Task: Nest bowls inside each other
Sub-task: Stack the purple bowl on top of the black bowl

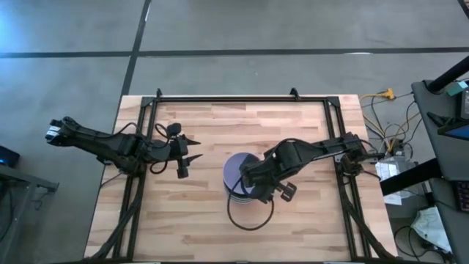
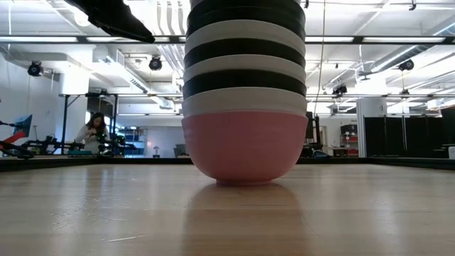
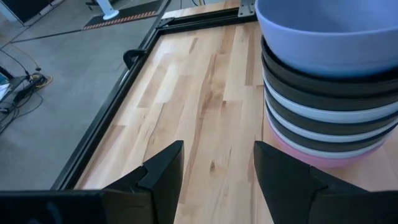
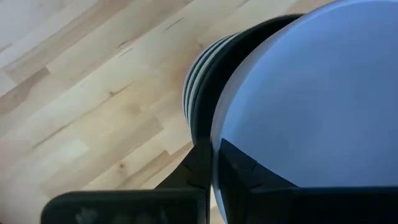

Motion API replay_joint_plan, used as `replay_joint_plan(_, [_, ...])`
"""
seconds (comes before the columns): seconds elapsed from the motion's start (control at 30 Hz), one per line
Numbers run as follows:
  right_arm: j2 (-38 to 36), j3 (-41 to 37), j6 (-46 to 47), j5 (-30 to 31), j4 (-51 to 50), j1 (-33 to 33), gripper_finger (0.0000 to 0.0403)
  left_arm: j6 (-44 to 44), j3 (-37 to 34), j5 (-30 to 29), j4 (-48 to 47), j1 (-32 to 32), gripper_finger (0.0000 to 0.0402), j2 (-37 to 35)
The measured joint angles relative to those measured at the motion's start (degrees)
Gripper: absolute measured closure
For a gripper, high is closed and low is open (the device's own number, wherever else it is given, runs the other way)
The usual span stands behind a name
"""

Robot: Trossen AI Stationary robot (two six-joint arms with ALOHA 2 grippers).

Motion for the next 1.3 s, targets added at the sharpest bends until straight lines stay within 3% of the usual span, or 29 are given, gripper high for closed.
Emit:
replay_joint_plan(0.43, [1.90,-0.03,7.88,0.88,2.40,1.86,0.0390,-0.01,0.00,0.00,0.04,0.00,0.0222,0.00])
replay_joint_plan(0.57, [1.90,-0.03,8.89,3.75,2.87,2.87,0.0390,-0.02,-0.01,0.00,0.04,0.00,0.0222,0.00])
replay_joint_plan(1.3, [1.74,-4.93,14.85,3.51,3.82,2.99,0.0390,-0.02,0.01,0.02,0.04,-0.02,0.0222,0.00])
